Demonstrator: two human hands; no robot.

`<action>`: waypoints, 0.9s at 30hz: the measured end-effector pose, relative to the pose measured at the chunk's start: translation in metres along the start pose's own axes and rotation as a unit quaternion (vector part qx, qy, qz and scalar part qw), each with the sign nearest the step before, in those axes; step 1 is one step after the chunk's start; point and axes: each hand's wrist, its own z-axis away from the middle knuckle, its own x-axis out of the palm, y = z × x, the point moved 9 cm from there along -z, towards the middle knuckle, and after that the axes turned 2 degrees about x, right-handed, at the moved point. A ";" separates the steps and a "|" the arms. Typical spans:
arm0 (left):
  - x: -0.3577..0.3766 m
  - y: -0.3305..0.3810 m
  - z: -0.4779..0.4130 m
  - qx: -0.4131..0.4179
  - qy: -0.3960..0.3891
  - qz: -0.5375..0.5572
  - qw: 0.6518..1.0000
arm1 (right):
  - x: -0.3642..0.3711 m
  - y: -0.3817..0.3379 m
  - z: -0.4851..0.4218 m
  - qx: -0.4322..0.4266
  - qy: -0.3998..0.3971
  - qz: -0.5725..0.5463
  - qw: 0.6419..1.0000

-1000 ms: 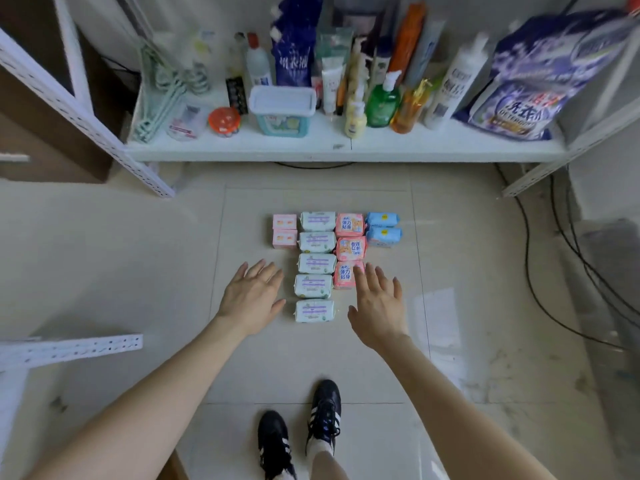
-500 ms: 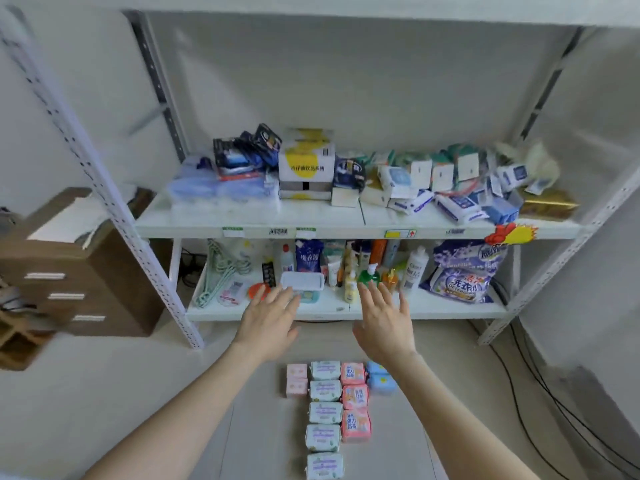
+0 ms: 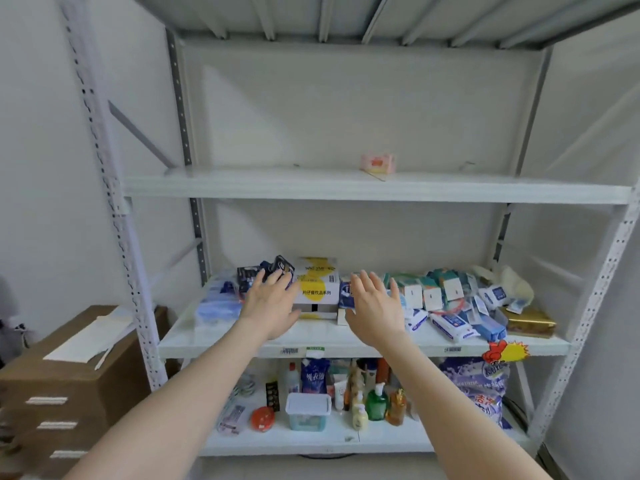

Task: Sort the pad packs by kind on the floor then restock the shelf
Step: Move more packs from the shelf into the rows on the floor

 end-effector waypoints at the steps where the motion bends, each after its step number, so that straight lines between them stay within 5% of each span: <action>1: -0.010 -0.003 -0.009 -0.003 0.008 -0.001 1.000 | -0.008 0.001 -0.008 -0.001 0.008 0.004 1.000; 27: -0.118 -0.057 -0.306 -0.028 0.186 0.005 0.982 | -0.086 0.147 -0.281 0.041 0.147 -0.051 0.987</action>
